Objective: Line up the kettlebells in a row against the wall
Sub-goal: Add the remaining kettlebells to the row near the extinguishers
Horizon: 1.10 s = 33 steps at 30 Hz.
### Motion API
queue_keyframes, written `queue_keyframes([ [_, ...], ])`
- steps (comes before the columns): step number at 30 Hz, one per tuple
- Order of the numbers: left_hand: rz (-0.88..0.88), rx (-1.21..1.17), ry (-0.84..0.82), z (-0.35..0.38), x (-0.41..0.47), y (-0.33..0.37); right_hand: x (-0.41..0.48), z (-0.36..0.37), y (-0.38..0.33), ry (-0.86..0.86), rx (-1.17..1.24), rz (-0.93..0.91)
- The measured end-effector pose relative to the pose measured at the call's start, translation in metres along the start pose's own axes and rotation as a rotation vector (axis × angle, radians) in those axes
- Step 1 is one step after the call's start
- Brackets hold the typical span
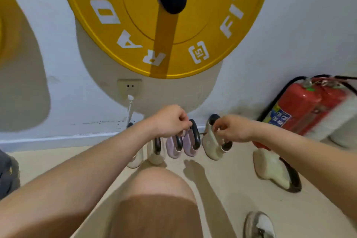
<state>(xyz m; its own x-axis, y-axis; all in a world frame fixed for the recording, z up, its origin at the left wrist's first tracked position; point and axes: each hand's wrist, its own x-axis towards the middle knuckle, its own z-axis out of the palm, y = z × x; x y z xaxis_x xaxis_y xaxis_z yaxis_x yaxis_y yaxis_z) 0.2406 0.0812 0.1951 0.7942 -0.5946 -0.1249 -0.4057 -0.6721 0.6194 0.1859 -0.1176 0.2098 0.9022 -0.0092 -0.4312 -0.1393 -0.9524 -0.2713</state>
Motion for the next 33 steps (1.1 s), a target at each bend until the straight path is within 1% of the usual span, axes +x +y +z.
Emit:
queue_keyframes([
  [2, 0.074, 0.079, -0.05, -0.002, 0.004, 0.037, -0.031, -0.017, 0.023, 0.017, -0.03, 0.011],
  [5, 0.224, 0.382, -0.15, 0.006, 0.016, 0.098, -0.066, -0.029, 0.075, 0.03, -0.008, 0.07],
  [8, 0.37, 0.61, -0.133, 0.034, 0.041, 0.158, -0.083, -0.034, 0.139, -0.005, 0.034, 0.138],
  [10, 0.423, 0.759, -0.148, 0.063, 0.058, 0.19, -0.094, -0.037, 0.181, -0.049, 0.18, 0.186],
  [12, 0.421, 0.946, -0.229, 0.095, 0.072, 0.211, -0.105, -0.037, 0.218, -0.074, 0.331, 0.213],
  [14, 0.393, 1.074, -0.343, 0.127, 0.082, 0.225, -0.112, -0.031, 0.256, -0.024, 0.441, 0.237],
  [16, 0.37, 1.133, -0.435, 0.161, 0.095, 0.232, -0.112, -0.015, 0.296, 0.078, 0.611, 0.287],
  [18, 0.38, 1.135, -0.475, 0.195, 0.111, 0.233, -0.107, 0.01, 0.332, 0.16, 0.85, 0.378],
  [20, 0.402, 1.082, -0.487, 0.227, 0.129, 0.232, -0.098, 0.041, 0.365, 0.222, 1.058, 0.493],
  [23, 0.421, 1.021, -0.54, 0.274, 0.157, 0.221, -0.072, 0.089, 0.402, 0.297, 1.237, 0.657],
  [25, 0.408, 0.953, -0.605, 0.306, 0.176, 0.208, -0.051, 0.122, 0.418, 0.304, 1.278, 0.745],
  [29, 0.372, 0.732, -0.64, 0.376, 0.214, 0.177, -0.011, 0.177, 0.446, 0.293, 1.299, 0.861],
  [33, 0.446, 0.669, -0.609, 0.429, 0.247, 0.172, 0.013, 0.205, 0.479, 0.331, 1.264, 0.985],
])
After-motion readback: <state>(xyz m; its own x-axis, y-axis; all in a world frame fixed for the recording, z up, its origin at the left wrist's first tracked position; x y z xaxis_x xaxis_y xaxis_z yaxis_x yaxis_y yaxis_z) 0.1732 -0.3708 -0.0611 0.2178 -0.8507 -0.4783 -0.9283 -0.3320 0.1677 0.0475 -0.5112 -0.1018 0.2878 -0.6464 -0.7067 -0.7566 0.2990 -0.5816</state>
